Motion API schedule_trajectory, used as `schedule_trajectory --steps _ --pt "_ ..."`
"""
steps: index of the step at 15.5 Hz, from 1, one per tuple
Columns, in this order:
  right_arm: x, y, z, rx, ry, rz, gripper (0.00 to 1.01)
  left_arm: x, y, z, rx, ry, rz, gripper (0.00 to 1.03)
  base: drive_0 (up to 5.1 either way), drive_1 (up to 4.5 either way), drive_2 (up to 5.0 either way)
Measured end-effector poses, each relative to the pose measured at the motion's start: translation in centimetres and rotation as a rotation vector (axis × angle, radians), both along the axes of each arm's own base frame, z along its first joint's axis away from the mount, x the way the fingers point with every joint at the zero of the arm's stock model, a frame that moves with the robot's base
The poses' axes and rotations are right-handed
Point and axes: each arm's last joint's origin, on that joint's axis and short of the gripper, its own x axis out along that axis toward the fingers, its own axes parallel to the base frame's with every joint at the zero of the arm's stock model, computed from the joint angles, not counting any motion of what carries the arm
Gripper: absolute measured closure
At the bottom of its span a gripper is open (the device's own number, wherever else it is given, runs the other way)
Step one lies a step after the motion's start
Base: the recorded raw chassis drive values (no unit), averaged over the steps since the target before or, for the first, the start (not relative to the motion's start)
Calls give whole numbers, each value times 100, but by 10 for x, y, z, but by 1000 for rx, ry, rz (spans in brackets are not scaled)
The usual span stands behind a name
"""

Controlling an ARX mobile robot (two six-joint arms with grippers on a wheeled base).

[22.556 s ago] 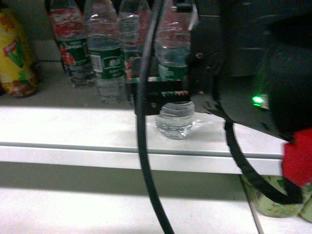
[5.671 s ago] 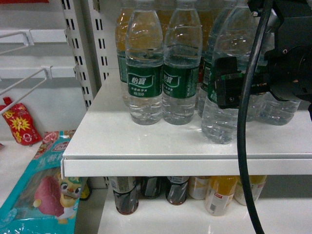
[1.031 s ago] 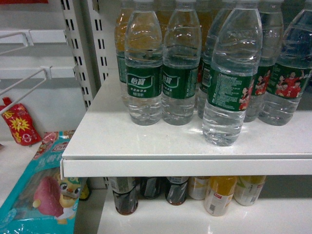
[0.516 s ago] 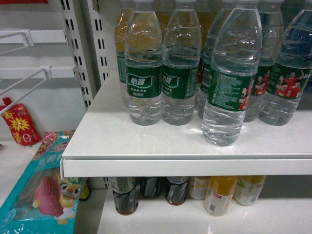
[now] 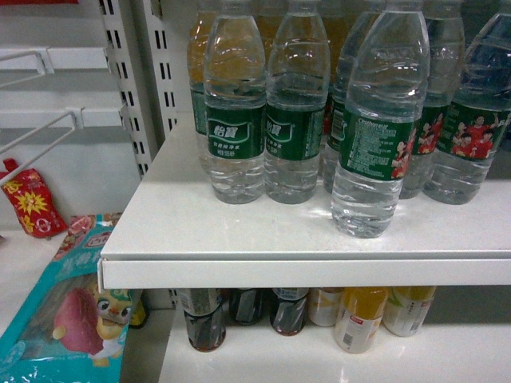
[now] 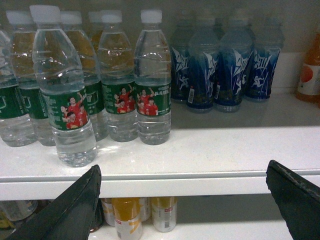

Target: Move water from second to third shelf

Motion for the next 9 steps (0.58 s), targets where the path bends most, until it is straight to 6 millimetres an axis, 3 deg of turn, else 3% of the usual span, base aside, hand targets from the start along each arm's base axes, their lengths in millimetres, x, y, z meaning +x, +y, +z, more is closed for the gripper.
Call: schedule_trajectory --steps 9 --pt "0 0 0 0 2 0 3 0 0 0 0 2 0 5 0 0 0"
